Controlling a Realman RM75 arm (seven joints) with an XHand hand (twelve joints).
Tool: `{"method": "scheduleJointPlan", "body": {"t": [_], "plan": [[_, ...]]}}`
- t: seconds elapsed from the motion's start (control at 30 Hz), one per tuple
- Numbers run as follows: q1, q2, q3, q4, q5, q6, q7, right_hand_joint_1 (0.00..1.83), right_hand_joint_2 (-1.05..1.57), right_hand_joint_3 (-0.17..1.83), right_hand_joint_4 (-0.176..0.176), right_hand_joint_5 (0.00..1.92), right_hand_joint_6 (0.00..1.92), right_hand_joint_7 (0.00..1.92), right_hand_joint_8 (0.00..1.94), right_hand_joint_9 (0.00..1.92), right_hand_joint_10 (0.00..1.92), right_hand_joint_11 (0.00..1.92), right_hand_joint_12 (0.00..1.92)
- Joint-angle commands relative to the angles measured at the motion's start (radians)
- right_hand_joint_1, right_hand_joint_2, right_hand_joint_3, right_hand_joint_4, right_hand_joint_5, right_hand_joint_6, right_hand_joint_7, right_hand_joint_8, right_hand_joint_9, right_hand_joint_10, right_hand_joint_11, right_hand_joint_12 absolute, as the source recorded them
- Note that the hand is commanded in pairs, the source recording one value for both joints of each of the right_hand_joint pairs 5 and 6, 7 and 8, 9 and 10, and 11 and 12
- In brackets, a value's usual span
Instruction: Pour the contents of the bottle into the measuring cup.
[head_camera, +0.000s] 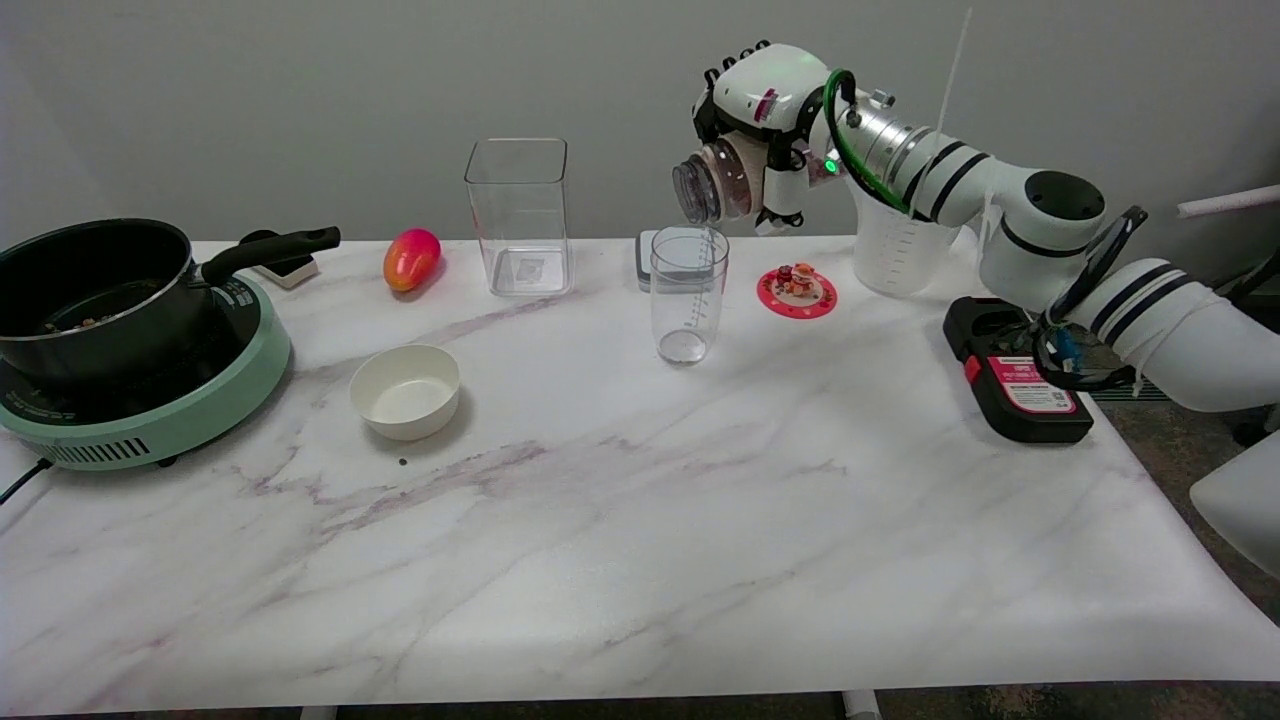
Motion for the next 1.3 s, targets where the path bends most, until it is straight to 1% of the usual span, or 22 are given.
{"method": "scheduleJointPlan", "body": {"t": [0.03, 0.33, 0.6, 0.73, 1.3], "plan": [[0.115, 0.069, -0.176, 0.011, -0.061, 0.001, 0.003, 1.56, 0.27, 1.53, 0.000, 1.26, 1.26, 1.43, 1.43, 1.30, 1.30, 1.10, 1.10], [0.121, 0.080, -0.210, 0.016, -0.062, 0.002, 0.003, 1.55, 0.32, 1.50, 0.000, 1.28, 1.28, 1.44, 1.44, 1.30, 1.30, 1.10, 1.10], [0.166, 0.105, -0.280, 0.017, -0.057, 0.010, 0.003, 1.54, 0.35, 1.47, 0.000, 1.28, 1.28, 1.45, 1.45, 1.30, 1.30, 1.11, 1.11], [0.169, 0.111, -0.284, 0.015, -0.057, 0.010, 0.006, 1.54, 0.36, 1.46, 0.000, 1.28, 1.28, 1.45, 1.45, 1.31, 1.31, 1.11, 1.11], [0.215, 0.092, -0.326, -0.052, -0.039, 0.004, 0.033, 1.54, 0.37, 1.44, 0.000, 1.30, 1.30, 1.45, 1.45, 1.32, 1.32, 1.12, 1.12]]}}
